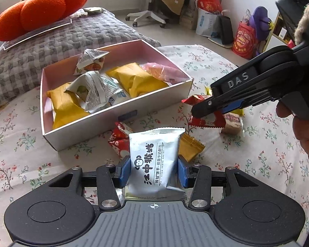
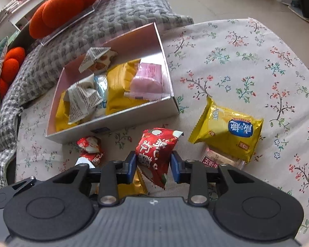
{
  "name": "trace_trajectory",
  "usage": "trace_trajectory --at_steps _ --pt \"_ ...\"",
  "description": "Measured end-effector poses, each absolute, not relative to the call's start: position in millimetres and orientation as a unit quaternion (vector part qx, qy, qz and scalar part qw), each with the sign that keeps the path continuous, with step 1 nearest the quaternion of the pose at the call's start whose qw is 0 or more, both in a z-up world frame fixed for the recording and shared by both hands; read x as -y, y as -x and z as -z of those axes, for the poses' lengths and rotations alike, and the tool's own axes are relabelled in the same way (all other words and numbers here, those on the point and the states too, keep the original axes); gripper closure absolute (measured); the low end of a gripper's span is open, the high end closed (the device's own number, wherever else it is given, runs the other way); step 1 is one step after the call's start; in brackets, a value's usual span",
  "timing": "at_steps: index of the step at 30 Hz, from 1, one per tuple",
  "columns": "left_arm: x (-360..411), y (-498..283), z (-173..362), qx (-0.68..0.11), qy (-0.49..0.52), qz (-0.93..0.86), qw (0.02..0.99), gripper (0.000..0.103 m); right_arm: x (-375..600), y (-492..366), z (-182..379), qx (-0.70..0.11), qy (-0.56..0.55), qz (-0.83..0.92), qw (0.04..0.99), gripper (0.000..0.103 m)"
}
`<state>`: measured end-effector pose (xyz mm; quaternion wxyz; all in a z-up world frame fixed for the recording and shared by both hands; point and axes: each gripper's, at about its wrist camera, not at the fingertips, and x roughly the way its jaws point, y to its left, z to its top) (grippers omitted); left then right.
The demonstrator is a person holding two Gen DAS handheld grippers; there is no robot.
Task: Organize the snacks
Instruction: 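Carry the white packet and red packet with both grippers into the box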
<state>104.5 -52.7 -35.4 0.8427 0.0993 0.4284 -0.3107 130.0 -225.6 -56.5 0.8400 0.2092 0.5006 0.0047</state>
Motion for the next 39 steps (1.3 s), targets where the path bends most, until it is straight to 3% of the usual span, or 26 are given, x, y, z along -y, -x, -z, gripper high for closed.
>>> trace_trajectory --at_steps 18,39 --pt "28 -129 4 -0.381 -0.036 0.252 0.889 0.060 235 -135 34 -0.445 -0.242 -0.034 0.862 0.072" --pt "6 -202 11 -0.392 0.045 0.210 0.895 0.060 203 -193 48 -0.435 -0.273 -0.130 0.848 0.072"
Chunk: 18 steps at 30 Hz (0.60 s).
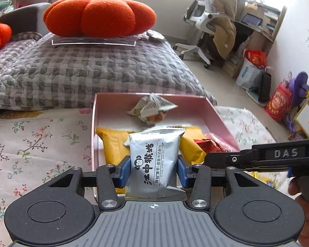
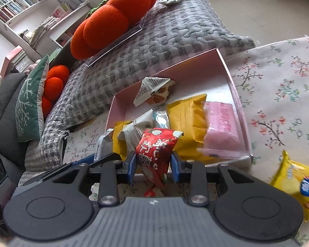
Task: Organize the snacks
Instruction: 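Carry the white packet and red packet with both grippers into the box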
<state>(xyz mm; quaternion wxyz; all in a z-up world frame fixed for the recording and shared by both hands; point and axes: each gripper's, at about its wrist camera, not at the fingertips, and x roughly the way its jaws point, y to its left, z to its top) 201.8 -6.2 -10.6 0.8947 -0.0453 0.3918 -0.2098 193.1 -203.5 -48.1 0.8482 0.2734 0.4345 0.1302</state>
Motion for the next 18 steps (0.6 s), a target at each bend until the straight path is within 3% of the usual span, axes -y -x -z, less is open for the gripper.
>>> trace_trajectory --at_steps 5,18 --pt "-2 -219 -7 -0.368 0.053 0.194 0.908 0.060 219 -199 39 -0.417 -0.287 -0.120 0.854 0.072" --pt "23 -274 16 -0.375 0.011 0.158 0.914 0.059 238 -232 50 -0.409 -0.333 -0.096 0.844 0.071"
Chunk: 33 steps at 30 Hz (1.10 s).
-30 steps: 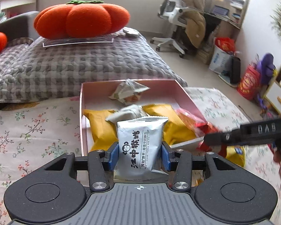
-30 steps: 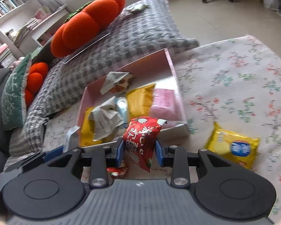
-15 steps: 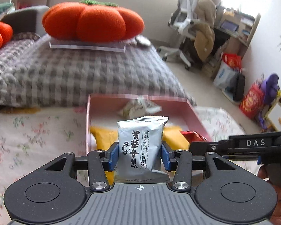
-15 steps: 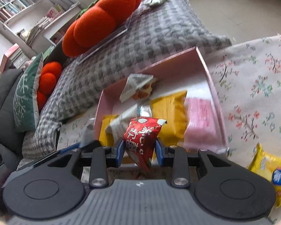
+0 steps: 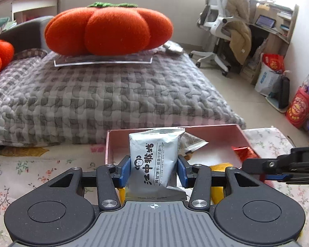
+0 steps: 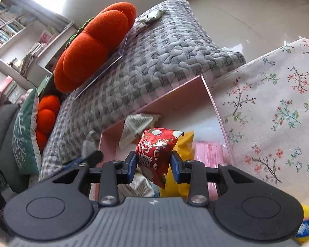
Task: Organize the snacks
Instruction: 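Carry the white packet and red packet with both grippers into the box, then open both grippers to drop the packets inside the box, then move both grippers back to the loose snacks beside the box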
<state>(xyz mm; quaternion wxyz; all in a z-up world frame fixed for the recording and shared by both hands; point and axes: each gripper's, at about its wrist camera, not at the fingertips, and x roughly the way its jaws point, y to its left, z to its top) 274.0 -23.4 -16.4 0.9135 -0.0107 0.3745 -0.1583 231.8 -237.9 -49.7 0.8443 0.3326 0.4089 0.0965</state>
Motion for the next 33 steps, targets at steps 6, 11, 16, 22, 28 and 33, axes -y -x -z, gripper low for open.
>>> trace_trajectory --at_steps 6,11,16,22,28,33 --pt "18 -279 21 -0.379 0.025 0.133 0.915 0.052 239 -241 56 -0.392 -0.356 -0.090 0.844 0.066" --pt "6 -268 -2 -0.366 0.040 0.125 0.921 0.047 241 -235 51 -0.390 -0.353 -0.076 0.847 0.053" --pt "4 -248 -26 -0.354 0.043 0.117 0.927 0.047 246 -215 30 -0.376 -0.336 -0.067 0.861 0.044" --pt "10 -215 -37 -0.357 0.029 0.113 0.927 0.045 253 -183 -7 -0.327 -0.268 -0.044 0.905 0.019" --pt "13 -176 -32 -0.372 0.023 0.132 0.918 0.042 248 -149 -24 -0.310 -0.175 -0.037 0.934 0.002" --pt "27 -137 -26 -0.378 -0.006 0.188 0.907 0.038 242 -123 -32 -0.295 -0.120 -0.033 0.947 0.000"
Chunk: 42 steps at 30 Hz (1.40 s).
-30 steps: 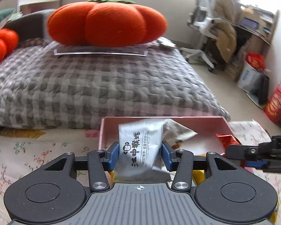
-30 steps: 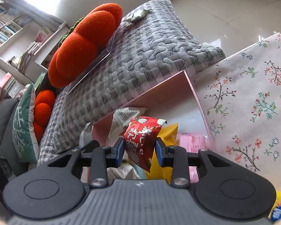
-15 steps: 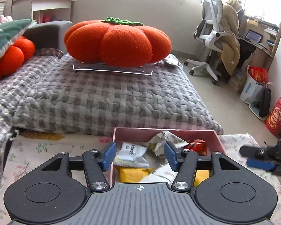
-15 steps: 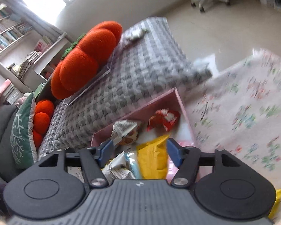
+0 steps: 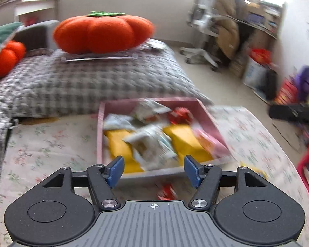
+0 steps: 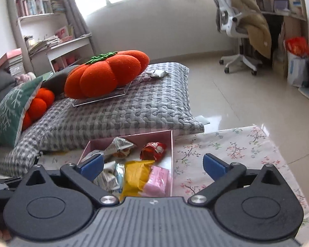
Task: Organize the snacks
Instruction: 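Move both grippers back to the loose snacks beside the box, then grasp red-and-white candy with left gripper while right gripper grasps yellow packet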
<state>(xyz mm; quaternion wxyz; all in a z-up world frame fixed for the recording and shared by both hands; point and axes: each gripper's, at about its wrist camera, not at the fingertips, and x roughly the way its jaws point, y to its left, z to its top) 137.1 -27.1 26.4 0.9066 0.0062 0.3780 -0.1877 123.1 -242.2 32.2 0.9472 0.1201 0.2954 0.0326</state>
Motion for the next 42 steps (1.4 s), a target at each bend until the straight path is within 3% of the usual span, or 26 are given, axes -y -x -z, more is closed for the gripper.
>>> trace_trajectory --at_steps 13,25,32,42 --pt "50 -104 -2 -0.392 -0.076 0.222 0.890 0.031 270 -114 -1 -0.368 -0.123 -0.012 0.922 0.001" --pt "50 -123 27 -0.427 -0.061 0.192 0.882 0.031 246 -124 19 -0.418 -0.030 0.015 0.908 0.003" --pt "64 -133 44 -0.442 -0.060 0.180 0.876 0.031 280 -131 34 -0.450 -0.073 0.026 0.890 0.006" --pt "55 -147 53 -0.456 -0.029 0.162 0.875 0.031 266 -141 53 -0.484 -0.001 0.014 0.875 0.010"
